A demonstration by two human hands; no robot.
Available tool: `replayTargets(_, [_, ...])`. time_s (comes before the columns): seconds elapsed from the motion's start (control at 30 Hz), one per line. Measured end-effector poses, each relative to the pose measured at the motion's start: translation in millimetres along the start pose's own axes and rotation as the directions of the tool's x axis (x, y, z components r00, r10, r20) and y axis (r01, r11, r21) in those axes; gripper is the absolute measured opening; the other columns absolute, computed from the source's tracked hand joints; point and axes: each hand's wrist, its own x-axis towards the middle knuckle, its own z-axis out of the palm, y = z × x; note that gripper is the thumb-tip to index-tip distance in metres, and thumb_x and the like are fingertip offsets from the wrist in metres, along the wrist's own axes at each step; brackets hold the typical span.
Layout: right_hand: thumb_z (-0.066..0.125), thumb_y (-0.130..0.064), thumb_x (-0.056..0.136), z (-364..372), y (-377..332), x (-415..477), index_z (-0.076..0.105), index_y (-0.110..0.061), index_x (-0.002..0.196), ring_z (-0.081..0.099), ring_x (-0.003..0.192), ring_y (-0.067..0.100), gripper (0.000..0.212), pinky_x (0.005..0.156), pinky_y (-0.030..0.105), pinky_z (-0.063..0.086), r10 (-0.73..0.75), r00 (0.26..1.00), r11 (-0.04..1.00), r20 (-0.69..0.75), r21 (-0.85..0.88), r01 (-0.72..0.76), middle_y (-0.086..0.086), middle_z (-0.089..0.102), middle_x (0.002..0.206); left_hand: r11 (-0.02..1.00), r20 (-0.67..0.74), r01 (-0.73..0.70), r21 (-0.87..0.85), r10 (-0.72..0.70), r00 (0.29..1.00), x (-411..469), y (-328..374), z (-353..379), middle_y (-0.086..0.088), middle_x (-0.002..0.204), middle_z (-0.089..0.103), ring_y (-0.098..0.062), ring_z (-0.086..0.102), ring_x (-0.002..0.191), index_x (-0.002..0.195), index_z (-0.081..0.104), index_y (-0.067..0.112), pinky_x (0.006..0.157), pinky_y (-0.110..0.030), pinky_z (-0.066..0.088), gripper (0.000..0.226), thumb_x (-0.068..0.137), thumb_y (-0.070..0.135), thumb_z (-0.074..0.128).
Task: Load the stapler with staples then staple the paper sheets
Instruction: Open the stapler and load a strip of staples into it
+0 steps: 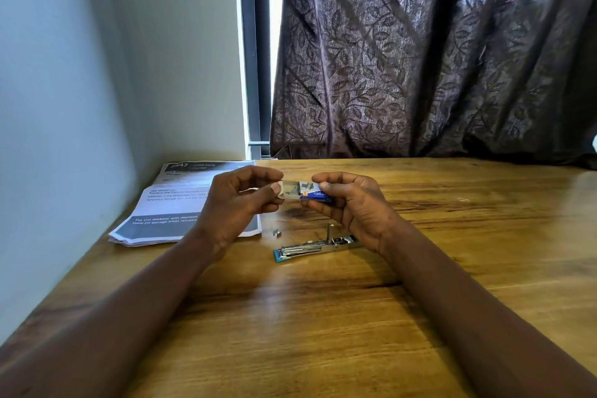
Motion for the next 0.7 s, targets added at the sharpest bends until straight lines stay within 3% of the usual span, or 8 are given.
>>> replayTargets(0.47, [0.06, 0.008, 0.094, 5.0, -1.2, -6.7, 0.07, 0.003, 0.099, 0.077, 0.082, 0.026, 0.012, 0.068, 0.028, 0.064, -0.042, 0.997, 0.999, 0.062, -0.021, 0.044, 0.021, 0.073, 0.1, 0.995, 0.018, 0.068, -0.077, -0.067, 0.998, 1.5, -1.4, -2.1, -0.009, 0.096, 0.078, -0.021, 0.076, 0.083, 0.105, 0.075, 0.007, 0.075, -0.03, 0.063, 0.025, 0.08, 0.008, 0.079])
replayTargets(0.7, [0.063, 0.007, 0.091, 5.4, 0.9, -8.6, 0.069, 0.004, 0.108, 0.076, 0.088, 0.027, 0.018, 0.076, 0.031, 0.064, -0.061, 0.987, 0.997, 0.15, -0.031, 0.066, 0.019, 0.074, 0.101, 0.988, 0.07, 0.099, -0.116, -0.091, 0.993, 0.0, -1.9, -0.4, -0.012, 0.096, 0.078, -0.021, 0.075, 0.083, 0.104, 0.075, 0.004, 0.077, -0.034, 0.064, 0.031, 0.075, 0.013, 0.08])
